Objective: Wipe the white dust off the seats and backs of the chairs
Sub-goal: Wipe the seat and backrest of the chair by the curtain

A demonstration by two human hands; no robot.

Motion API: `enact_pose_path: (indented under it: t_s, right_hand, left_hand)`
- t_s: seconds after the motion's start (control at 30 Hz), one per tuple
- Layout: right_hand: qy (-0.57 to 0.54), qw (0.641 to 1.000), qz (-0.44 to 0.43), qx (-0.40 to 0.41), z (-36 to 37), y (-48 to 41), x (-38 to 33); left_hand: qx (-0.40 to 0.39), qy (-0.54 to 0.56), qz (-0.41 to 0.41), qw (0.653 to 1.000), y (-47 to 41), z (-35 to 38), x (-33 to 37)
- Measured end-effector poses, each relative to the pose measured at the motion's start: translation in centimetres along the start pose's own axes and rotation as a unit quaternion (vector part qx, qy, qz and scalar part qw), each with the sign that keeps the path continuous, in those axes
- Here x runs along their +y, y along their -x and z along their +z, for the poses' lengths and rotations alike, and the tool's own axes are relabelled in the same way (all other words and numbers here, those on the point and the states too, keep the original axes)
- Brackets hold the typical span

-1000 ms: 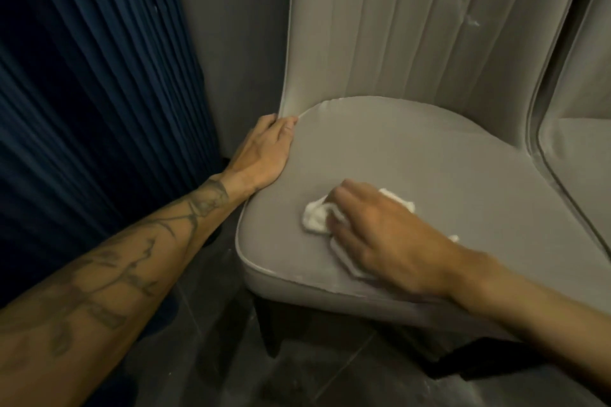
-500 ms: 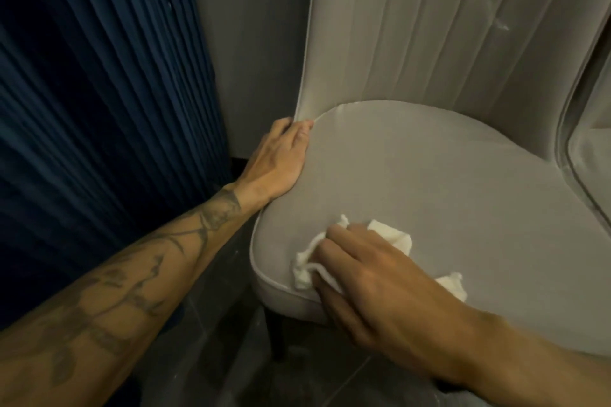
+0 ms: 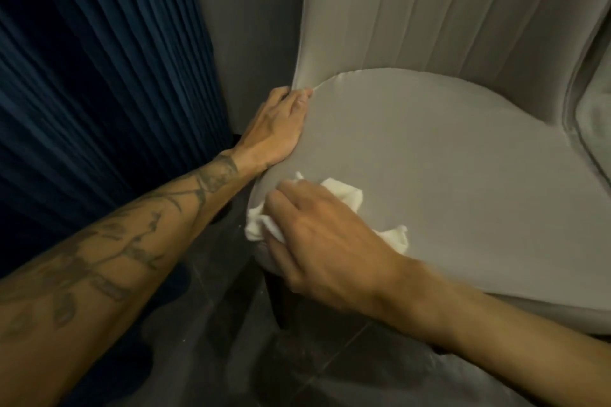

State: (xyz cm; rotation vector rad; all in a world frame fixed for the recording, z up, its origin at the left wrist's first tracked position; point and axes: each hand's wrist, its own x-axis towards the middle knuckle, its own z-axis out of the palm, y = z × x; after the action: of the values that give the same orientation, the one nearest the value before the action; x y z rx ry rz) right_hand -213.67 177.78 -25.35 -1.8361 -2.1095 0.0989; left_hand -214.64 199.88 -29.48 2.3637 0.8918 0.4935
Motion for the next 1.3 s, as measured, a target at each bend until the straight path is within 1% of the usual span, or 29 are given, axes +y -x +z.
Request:
enact_pose_path:
  t_s: [0.1, 0.27, 0.43, 0.57, 0.6, 0.67, 0.73, 0.77, 0.87, 0.93, 1.0, 1.1, 1.2, 1.23, 1.3]
  right_hand:
    - [-0.005, 1.000, 0.001, -0.010, -0.6, 2.0, 0.6]
    - [0.054, 0.998, 0.016, -0.026, -3.2, 10.2, 3.9]
    - [0.064, 0.993, 0.100, -0.012, -6.4, 17.2, 7.8]
    - [0.071, 0.984, 0.162, 0.022, -8.3, 21.9, 10.3]
    - [0.072, 0.978, 0.190, 0.039, -8.8, 23.0, 11.1]
    - [0.067, 0.954, 0.279, 0.084, -9.8, 24.7, 12.3]
    - [0.067, 0.925, 0.355, 0.119, -10.2, 24.5, 13.4]
    - [0.065, 0.917, 0.373, 0.126, -10.0, 23.8, 13.9]
    - [0.056, 0.917, 0.376, 0.124, -8.8, 19.3, 15.5]
    - [0.073, 0.917, 0.373, 0.122, -8.1, 15.8, 17.4]
    - [0.085, 0.903, 0.397, 0.139, -8.1, 12.4, 19.6]
    - [0.097, 0.870, 0.453, 0.167, -9.1, 8.2, 23.1]
    - [0.144, 0.852, 0.485, 0.139, -9.4, 6.1, 24.9]
    - [0.162, 0.851, 0.484, 0.128, -9.3, 6.1, 24.9]
    - [0.187, 0.855, 0.464, 0.134, -8.4, 6.8, 25.0]
  left_hand:
    - [0.004, -0.009, 0.009, 1.000, -0.4, 0.3, -0.4]
    - [0.004, -0.031, 0.031, 0.999, -0.7, 0.4, -0.6]
    - [-0.001, -0.051, 0.045, 0.998, -0.9, 0.2, -0.6]
    - [-0.017, -0.068, 0.061, 0.996, -0.9, 0.2, -0.7]
    - [-0.019, -0.071, 0.061, 0.995, -0.9, 0.2, -0.8]
    - [-0.015, -0.077, 0.067, 0.995, -1.1, 0.2, -0.8]
    - [-0.016, -0.081, 0.067, 0.994, -1.1, 0.1, -0.7]
    - [-0.018, -0.081, 0.064, 0.994, -1.2, 0.1, -0.7]
    - [-0.011, -0.067, 0.051, 0.996, -1.2, 0.0, -0.7]
    - [-0.006, -0.062, 0.045, 0.997, -1.2, 0.0, -0.7]
    - [-0.007, -0.061, 0.041, 0.997, -1.1, -0.1, -0.8]
    - [-0.011, -0.058, 0.029, 0.998, -1.0, -0.3, -0.9]
    - [-0.003, -0.058, 0.018, 0.998, -0.9, -0.4, -0.9]
    - [0.000, -0.055, 0.011, 0.998, -0.8, -0.3, -0.9]
    - [0.002, -0.046, -0.002, 0.999, -0.8, -0.1, -1.0]
